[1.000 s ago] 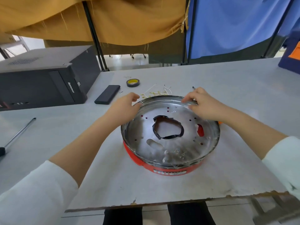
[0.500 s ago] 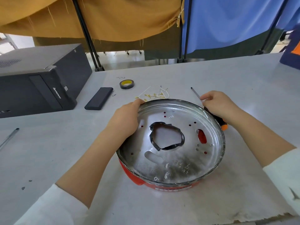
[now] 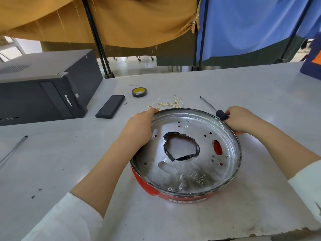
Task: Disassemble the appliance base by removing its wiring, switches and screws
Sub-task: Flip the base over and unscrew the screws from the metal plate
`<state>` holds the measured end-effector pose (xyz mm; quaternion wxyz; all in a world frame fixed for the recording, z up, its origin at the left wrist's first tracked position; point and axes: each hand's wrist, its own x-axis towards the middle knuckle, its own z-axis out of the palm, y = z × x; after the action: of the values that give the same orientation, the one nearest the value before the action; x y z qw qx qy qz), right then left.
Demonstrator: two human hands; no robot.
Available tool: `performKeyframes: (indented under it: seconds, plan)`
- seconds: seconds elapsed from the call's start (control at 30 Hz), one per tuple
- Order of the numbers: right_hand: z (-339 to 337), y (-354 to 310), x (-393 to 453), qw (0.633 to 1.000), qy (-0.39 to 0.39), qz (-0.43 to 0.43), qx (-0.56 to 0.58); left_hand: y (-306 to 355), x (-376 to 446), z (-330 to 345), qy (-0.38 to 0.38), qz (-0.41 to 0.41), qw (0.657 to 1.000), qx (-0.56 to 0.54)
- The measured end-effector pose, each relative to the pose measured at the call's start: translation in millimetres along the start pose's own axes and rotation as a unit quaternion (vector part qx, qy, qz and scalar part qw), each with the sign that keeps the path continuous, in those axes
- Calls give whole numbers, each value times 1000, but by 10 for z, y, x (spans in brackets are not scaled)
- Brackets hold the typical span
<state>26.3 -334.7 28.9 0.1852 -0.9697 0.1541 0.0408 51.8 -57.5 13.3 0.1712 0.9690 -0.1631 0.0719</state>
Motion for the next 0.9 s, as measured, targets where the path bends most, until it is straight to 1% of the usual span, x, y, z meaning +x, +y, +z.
performKeyframes:
  seconds: [0.07,0.1,0.2,0.27,0.4,0.47,0.5,0.53,0.57,0.63,0.67,0.7,0.77,0.83,0.87,0.9]
  plan:
    - [-59,0,12,994,95,-20,39,20,-11,-23,-6,-6,1000,-4]
    - [-100,-11,5,989,127,-31,68,39,-25,-38,-11,-11,1000,-8]
    - [-235,-114,-112,968,155,-80,179,94,-98,-58,-20,-30,999,-16]
    - [-319,-210,-200,950,174,-122,230,117,-175,-45,-16,-50,998,-20]
    - [-468,-428,-427,893,185,-162,378,126,-305,-58,-27,-87,995,-46]
    - [-526,-532,-548,873,205,-183,403,147,-335,-109,-34,-110,988,-106]
    - [-549,-580,-599,864,216,-197,411,167,-343,-146,-24,-123,980,-155]
    - [-567,-628,-644,853,222,-211,422,185,-348,-190,3,-128,971,-202]
    - [-582,-678,-681,843,225,-224,435,204,-349,-247,44,-118,966,-226]
    - [-614,-794,-743,828,221,-239,457,235,-323,-362,118,-61,969,-206]
    - [-632,-860,-769,819,218,-249,469,257,-296,-411,134,-32,971,-195]
    - [-651,-925,-789,807,214,-262,483,291,-268,-458,128,-11,973,-191]
    - [-682,-1060,-828,784,203,-292,509,373,-201,-511,89,28,980,-176]
    - [-703,-1177,-847,768,211,-320,513,465,-138,-517,65,56,983,-161]
    - [-714,-1225,-848,763,220,-332,510,513,-119,-521,60,56,980,-180]
    - [-729,-1264,-846,758,227,-343,506,560,-103,-527,52,49,971,-227]
